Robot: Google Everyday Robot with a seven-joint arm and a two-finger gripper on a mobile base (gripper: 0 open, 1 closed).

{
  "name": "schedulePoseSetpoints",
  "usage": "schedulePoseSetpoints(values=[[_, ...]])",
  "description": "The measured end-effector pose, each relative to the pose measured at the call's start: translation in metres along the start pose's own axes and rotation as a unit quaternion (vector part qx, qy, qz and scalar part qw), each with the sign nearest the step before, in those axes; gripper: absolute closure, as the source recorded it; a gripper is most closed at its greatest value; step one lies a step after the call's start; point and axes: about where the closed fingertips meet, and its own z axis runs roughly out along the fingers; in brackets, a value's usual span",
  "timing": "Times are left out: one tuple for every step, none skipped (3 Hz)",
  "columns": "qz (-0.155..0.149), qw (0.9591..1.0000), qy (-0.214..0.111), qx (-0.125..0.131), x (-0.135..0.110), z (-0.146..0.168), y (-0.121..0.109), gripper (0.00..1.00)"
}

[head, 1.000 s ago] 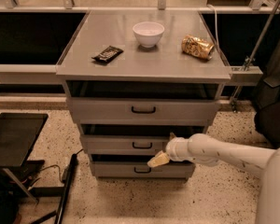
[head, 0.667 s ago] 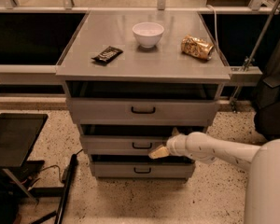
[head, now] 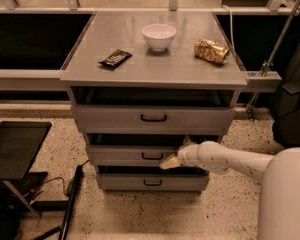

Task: Open middle drawer

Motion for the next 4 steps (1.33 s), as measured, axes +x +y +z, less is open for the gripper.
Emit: schedulePoseSetpoints(values=[[-0.074, 0.9972, 0.003, -0.008, 0.0135, 0.0144, 0.0015, 0.0], [-0.074, 0.9972, 0.003, -0.008, 0.0135, 0.0145, 0.0015, 0.0], [-0.074, 0.9972, 0.003, -0.008, 0.0135, 0.0145, 0.0015, 0.18], [-0.074, 0.9972, 0.003, -0.008, 0.0135, 0.0145, 0.0016, 0.42]])
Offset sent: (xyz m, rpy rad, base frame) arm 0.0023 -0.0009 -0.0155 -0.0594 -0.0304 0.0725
